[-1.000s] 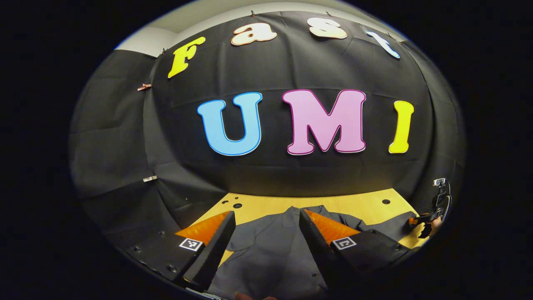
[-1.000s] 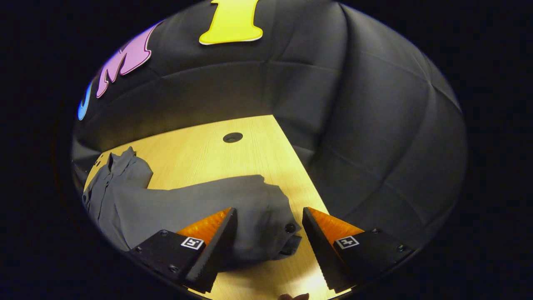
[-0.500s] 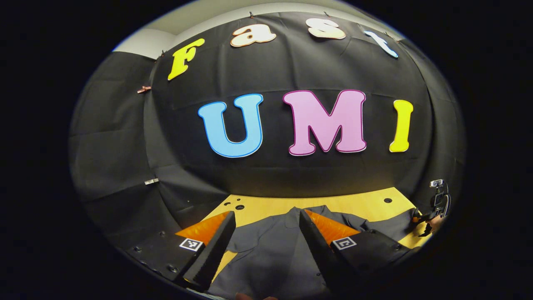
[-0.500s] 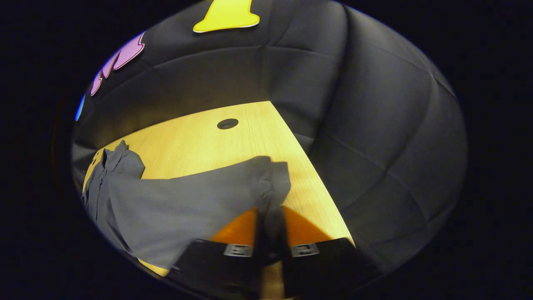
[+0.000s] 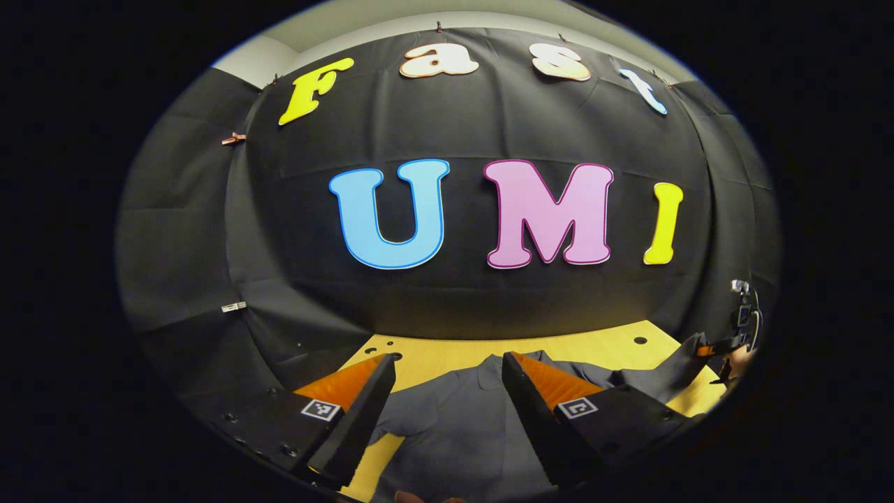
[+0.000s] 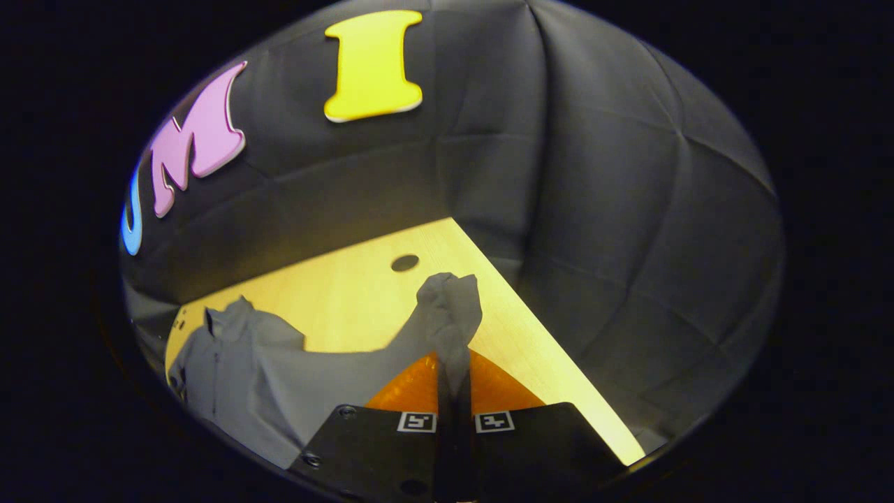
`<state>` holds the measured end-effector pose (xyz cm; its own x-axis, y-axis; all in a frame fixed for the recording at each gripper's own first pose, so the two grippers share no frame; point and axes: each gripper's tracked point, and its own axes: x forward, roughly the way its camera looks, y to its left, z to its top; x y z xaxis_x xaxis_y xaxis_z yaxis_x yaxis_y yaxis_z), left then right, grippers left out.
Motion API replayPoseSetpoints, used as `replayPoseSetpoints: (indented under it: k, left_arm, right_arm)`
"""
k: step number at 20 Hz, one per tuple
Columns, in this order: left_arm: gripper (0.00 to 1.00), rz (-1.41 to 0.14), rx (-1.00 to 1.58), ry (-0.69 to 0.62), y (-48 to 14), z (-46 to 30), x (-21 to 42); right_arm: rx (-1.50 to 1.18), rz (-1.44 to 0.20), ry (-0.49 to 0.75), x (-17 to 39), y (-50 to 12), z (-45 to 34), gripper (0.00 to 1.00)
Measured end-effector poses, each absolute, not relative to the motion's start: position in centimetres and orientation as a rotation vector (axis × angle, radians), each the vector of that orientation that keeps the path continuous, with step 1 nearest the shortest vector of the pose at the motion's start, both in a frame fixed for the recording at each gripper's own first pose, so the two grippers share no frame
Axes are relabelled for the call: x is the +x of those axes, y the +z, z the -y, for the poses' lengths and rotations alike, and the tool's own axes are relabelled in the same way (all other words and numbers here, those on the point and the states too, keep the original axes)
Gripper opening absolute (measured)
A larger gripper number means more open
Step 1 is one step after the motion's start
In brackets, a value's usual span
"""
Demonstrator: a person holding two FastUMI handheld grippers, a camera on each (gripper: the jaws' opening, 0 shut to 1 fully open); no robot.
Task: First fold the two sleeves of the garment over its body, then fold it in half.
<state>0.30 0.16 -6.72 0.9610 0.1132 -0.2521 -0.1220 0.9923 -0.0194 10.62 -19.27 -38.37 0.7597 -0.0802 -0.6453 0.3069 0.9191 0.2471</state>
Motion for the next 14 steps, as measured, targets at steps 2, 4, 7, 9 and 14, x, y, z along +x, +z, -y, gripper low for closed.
replayPoseSetpoints:
  k: [2, 4, 7, 9, 14]
  left_arm:
    - [0.97, -0.247, -0.041, 0.099, -7.3, -1.9, 0.2]
    - [0.97, -0.245, -0.065, 0.085, -8.1, -3.5, 0.0]
    - [0.97, -0.247, -0.114, 0.066, -9.2, -5.3, 0.0]
    - [0.97, -0.243, -0.126, 0.053, -9.7, -6.6, -0.2]
    - [0.97, -0.246, -0.155, 0.032, -11.5, -9.9, -0.9]
  right_arm:
    - [0.341, -0.640, -0.210, 10.2, -35.4, 17.6, 0.05]
    - [0.324, -0.617, -0.205, 9.2, -32.9, 15.8, 0.05]
    - [0.315, -0.563, -0.211, 8.0, -28.9, 13.6, 0.05]
    - [0.323, -0.525, -0.190, 7.7, -26.1, 11.3, 0.05]
    - [0.335, -0.430, -0.093, 8.4, -20.4, 3.9, 0.05]
